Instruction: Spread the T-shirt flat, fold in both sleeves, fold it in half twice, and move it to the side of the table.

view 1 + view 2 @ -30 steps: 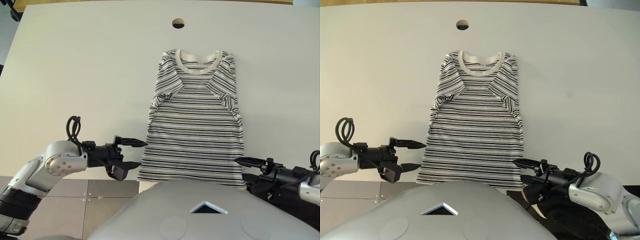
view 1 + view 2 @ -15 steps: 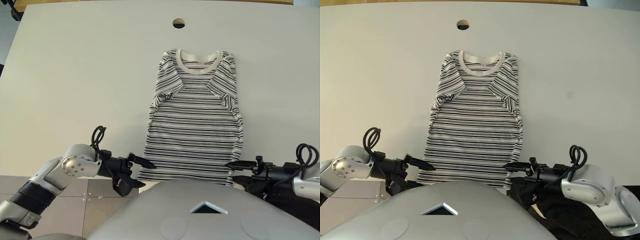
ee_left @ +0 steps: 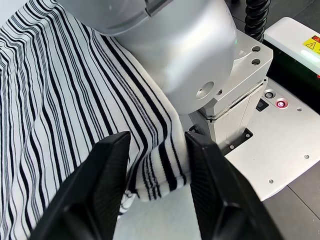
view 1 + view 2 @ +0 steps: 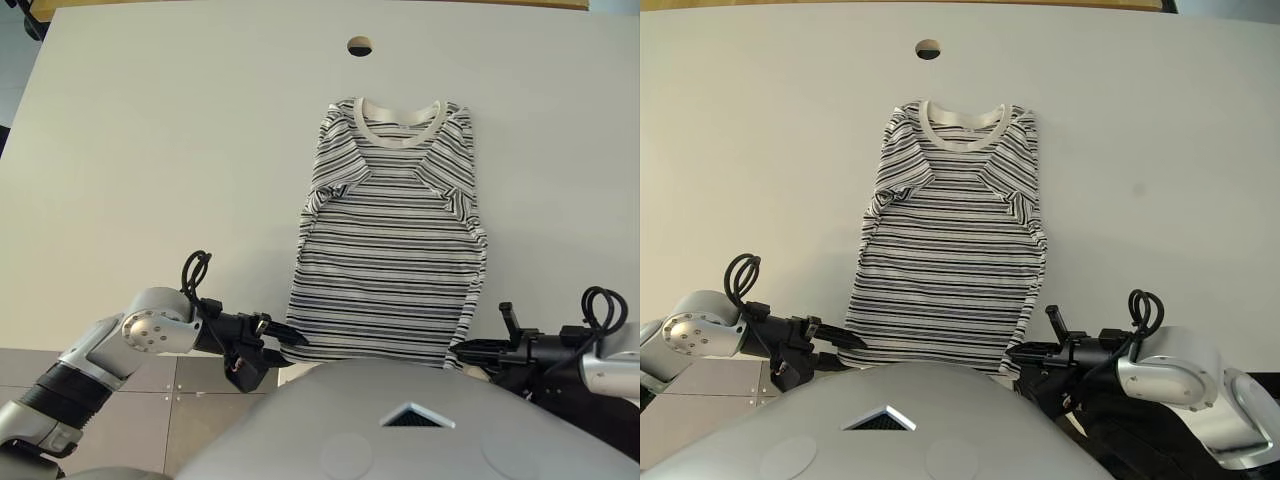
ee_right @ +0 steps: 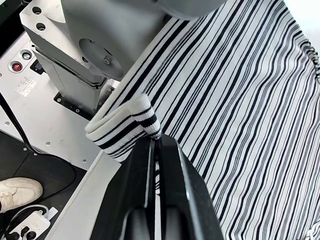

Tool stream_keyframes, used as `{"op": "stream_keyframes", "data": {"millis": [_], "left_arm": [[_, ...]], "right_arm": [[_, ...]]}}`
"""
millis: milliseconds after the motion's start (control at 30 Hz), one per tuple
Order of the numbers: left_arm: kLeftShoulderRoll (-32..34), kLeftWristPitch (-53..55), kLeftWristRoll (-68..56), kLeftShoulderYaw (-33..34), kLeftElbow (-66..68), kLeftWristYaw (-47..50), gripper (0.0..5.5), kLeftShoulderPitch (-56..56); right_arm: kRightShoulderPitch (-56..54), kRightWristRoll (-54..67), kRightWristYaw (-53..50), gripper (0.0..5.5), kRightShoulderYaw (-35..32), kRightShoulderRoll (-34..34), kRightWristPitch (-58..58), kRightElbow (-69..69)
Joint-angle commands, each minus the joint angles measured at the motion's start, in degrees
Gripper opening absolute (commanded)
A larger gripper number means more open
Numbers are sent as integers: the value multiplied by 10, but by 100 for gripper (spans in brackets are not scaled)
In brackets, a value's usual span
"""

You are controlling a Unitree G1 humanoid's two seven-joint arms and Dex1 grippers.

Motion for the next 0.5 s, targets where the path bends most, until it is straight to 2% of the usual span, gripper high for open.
{"op": "stream_keyframes", "data": {"millis": [33, 167, 300, 400, 500], "left_arm": [[-27, 14, -30, 37, 1, 35, 146, -41], [-26, 18, -69, 39, -14, 33, 116, -26], [-31, 40, -154, 48, -4, 20, 60, -33], [-36, 54, -202, 49, -6, 6, 15, -30], [-47, 57, -215, 54, -7, 3, 10, -24]], "right_arm": [[-9, -2, -6, 10, 5, 6, 6, 4], [-16, 4, -13, 10, 8, 11, 7, 16], [-7, 37, -36, 10, -7, 27, 4, 42], [13, 68, -60, 10, -36, 42, -6, 63], [38, 120, -79, 10, -78, 60, -23, 71]]}}
